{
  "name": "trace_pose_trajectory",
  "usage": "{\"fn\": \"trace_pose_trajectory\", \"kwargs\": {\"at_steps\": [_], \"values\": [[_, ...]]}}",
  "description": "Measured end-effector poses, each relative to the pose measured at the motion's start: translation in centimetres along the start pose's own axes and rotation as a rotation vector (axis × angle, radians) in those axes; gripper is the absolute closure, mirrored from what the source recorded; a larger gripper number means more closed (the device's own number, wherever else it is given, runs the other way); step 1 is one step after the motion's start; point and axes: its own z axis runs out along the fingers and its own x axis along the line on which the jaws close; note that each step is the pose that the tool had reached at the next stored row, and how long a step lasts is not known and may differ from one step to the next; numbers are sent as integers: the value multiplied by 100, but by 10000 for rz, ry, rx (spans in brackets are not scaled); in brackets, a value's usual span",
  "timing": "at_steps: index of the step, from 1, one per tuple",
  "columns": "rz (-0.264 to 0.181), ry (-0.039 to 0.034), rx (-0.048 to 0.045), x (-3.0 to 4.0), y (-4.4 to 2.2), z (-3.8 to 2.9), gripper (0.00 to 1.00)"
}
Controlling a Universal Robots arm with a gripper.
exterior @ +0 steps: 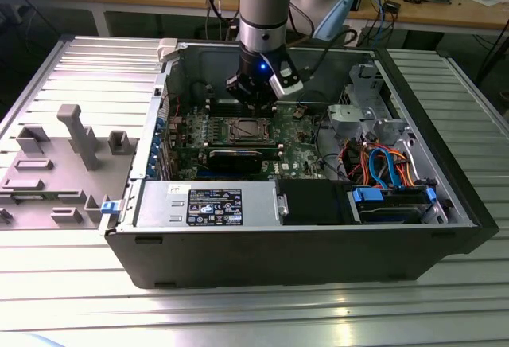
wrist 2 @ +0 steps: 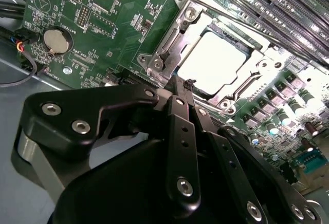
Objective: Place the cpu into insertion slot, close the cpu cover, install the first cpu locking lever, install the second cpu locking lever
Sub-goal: 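Install the second cpu locking lever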
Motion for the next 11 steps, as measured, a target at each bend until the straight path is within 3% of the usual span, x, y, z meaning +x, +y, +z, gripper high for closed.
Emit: {"fn": "trace_pose_trajectory", "kwargs": {"at_steps": [11], "values": [[-1, 0, 1, -1, -2, -19, 89]]}}
